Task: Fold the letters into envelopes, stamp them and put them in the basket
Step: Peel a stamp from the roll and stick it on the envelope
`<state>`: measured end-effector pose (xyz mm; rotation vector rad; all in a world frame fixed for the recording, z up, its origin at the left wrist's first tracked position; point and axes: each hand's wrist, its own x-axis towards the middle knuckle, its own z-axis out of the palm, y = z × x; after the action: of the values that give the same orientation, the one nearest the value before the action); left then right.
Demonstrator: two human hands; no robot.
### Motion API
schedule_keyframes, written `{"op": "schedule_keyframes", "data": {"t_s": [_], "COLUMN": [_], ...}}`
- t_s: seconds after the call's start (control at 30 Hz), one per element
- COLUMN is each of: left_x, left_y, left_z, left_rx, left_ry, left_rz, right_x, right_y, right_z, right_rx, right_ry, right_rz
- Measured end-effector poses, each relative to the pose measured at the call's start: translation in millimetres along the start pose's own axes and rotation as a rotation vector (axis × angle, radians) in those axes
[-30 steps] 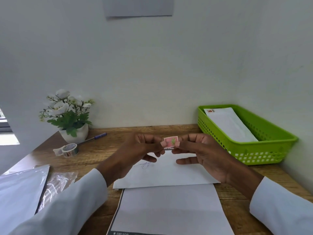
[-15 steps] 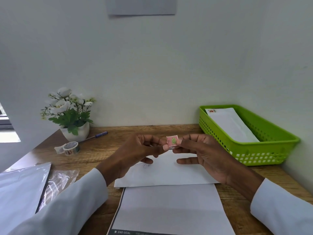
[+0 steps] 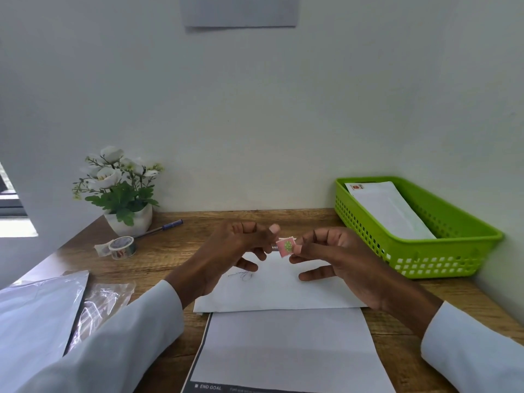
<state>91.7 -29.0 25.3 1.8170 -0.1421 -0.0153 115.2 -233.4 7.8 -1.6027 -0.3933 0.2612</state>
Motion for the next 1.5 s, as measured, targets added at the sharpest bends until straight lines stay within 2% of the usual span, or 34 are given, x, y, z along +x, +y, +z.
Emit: {"op": "schedule_keyframes", "data": {"t_s": [0.17, 0.47, 0.83, 1.13, 1.33, 1.43, 1.5], "left_x": [3.4, 3.1, 2.6, -0.4, 11.3, 26.3, 37.1], "left_y": [-2.4, -7.8, -8.9, -12.1, -15.8, -16.6, -14.4], "left_z": [-0.8, -1.4, 5.5, 10.9, 12.5, 15.2, 21.9], "left_rx": [0.105, 0.195, -0.219, -0.251, 0.063, 0.468, 0.752], "left_ry": [-0.015, -0.039, 0.065, 0.009, 0.090, 0.097, 0.043], "left_rz": [0.004, 0.027, -0.071, -0.072, -0.028, 0.119, 0.201], "right_x": [-0.4, 0.4, 0.2, 2.1, 7.6, 10.3, 12.2], "right_y": [-0.5, 0.4, -0.1, 0.1, -1.7, 0.8, 5.7], "right_z": [0.8, -0.2, -0.6, -0.3, -4.0, -7.9, -9.1], "right_rx": [-0.109, -0.158, 0.052, 0.125, 0.157, 0.105, -0.006], "right_ry": [-0.002, -0.018, 0.037, 0.055, 0.204, 0.287, 0.323], "right_rz": [-0.017, -0.016, -0.002, -0.045, -0.018, 0.001, 0.025]}}
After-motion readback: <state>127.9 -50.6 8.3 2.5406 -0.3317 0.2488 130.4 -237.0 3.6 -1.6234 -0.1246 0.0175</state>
